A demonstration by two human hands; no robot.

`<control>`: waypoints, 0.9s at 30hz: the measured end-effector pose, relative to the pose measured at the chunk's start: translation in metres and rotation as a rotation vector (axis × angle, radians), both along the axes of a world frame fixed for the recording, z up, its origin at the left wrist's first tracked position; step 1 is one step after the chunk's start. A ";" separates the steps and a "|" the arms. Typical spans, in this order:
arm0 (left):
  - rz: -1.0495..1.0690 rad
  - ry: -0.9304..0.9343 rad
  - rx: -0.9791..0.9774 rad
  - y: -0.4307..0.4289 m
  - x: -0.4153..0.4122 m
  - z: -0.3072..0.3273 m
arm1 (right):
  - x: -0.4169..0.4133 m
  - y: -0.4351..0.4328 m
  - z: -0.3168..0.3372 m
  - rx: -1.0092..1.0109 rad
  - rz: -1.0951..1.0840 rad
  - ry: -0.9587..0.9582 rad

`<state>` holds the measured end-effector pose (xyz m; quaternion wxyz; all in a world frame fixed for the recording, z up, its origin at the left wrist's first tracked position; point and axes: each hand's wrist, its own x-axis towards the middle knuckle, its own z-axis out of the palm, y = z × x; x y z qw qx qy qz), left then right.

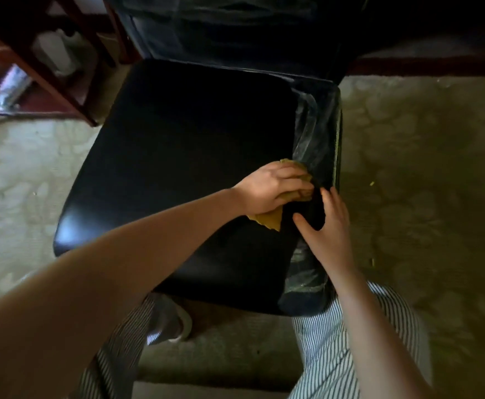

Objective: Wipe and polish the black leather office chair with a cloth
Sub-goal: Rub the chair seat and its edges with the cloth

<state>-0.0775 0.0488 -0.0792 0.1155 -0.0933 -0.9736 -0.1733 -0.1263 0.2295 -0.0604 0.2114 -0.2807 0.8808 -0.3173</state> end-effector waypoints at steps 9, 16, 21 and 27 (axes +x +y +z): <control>0.170 -0.115 0.039 -0.052 -0.073 0.003 | -0.020 -0.007 0.002 0.033 0.026 -0.014; 0.393 -0.085 0.017 -0.079 -0.127 0.006 | -0.035 -0.017 0.004 0.100 0.029 0.003; 0.568 -0.063 0.071 -0.088 -0.159 0.009 | -0.044 -0.024 0.003 0.029 0.024 -0.088; 0.550 -0.055 0.065 -0.077 -0.156 0.005 | -0.048 -0.021 0.001 0.028 0.041 -0.158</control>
